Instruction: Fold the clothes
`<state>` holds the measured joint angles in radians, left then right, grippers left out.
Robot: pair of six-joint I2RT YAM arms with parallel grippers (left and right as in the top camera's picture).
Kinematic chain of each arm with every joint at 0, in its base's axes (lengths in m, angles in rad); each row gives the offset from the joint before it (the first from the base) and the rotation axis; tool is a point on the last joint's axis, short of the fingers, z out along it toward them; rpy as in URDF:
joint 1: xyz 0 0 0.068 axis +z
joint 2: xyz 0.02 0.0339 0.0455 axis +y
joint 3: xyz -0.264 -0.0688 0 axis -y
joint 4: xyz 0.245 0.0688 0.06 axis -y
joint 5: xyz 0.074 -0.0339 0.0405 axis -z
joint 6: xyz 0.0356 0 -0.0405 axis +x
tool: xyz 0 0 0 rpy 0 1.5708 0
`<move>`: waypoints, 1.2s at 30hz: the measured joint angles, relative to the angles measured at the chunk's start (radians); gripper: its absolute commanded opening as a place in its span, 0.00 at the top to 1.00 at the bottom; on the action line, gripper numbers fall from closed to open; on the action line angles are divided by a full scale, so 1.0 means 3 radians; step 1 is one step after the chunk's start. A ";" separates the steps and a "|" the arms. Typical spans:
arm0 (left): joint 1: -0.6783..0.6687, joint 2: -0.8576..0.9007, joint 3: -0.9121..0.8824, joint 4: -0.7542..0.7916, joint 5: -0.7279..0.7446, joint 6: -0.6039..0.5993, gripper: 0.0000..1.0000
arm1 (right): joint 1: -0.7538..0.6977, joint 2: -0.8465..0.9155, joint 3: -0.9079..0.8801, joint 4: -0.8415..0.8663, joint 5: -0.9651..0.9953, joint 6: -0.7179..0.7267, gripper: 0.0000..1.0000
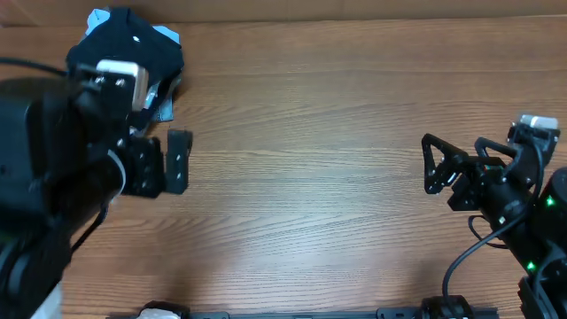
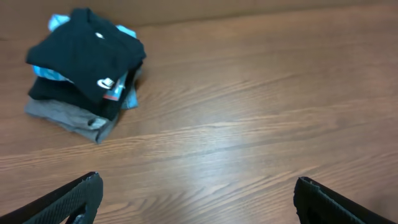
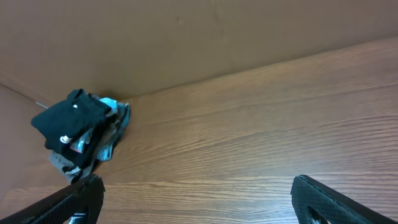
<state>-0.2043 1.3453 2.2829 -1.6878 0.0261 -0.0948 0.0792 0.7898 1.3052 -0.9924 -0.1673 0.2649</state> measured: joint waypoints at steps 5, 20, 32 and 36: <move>-0.0013 -0.0084 0.0000 0.0000 -0.0085 -0.0036 0.00 | 0.0000 0.0023 0.0000 -0.0192 0.0009 0.0000 0.00; -0.0013 0.0062 0.0000 0.0001 -0.0130 -0.0037 0.00 | 0.0000 -0.0004 -0.0048 -0.0116 0.0285 -0.0037 0.00; -0.0013 0.0093 0.0000 0.0001 -0.0142 -0.0037 0.00 | 0.0000 -0.1419 -0.2094 0.1779 0.0600 -0.0100 0.00; -0.0013 0.0093 0.0000 -0.0001 -0.0142 -0.0037 0.00 | 0.0000 -0.1897 -0.2867 0.1912 0.0554 -0.0098 0.00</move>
<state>-0.2081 1.3731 2.2829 -1.6882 -0.0166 -0.1059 0.0792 0.2207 0.4450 -0.4187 -0.0010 0.2356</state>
